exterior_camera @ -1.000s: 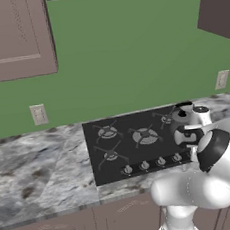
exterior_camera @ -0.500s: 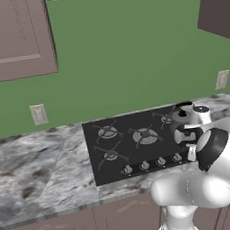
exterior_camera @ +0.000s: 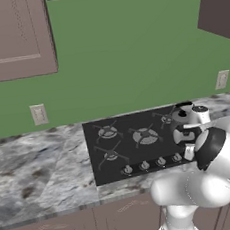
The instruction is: The kettle is done boiling. Turn off the stove, then wait for 300 timesteps before moving the kettle to the dining table.
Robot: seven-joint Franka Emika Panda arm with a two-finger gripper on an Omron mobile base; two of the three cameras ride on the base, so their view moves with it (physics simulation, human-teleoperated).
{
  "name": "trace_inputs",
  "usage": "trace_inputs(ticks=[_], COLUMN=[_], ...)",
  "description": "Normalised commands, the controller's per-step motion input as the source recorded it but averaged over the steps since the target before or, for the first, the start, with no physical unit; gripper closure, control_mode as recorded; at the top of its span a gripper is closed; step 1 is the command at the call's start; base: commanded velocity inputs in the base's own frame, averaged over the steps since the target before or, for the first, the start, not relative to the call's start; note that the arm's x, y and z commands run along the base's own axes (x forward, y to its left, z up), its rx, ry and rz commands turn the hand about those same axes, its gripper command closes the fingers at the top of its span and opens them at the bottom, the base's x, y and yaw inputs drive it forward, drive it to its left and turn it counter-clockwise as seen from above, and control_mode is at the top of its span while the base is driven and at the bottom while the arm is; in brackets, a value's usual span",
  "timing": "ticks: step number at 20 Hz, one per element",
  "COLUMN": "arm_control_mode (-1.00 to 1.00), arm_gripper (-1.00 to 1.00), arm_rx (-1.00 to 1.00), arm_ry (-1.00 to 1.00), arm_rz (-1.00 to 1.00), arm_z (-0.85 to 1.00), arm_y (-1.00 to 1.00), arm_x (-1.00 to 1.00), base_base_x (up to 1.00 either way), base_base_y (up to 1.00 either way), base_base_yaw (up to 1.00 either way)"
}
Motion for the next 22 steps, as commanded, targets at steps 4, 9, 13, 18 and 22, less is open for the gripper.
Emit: trace_inputs(ticks=[4,9,13,18,22], arm_control_mode=[-1.00,-1.00,-1.00,-1.00,-1.00], arm_gripper=[1.00,1.00,1.00,1.00,1.00], arm_rx=[0.04,0.04,0.04,0.04,0.04], arm_ry=[0.00,0.00,0.00,0.00,0.00], arm_rz=[-0.16,-0.16,-0.16,-0.18,-0.19], arm_z=[0.00,0.00,0.00,0.00,0.00], arm_y=[-0.02,0.00,0.00,0.00,0.00], arm_x=[-0.06,-0.05,-0.03,-0.06,-0.07], base_base_x=[0.00,0.00,0.00,0.00,0.00], base_base_y=[0.00,0.00,0.00,0.00,0.00], base_base_yaw=[0.00,0.00,0.00,0.00,0.00])
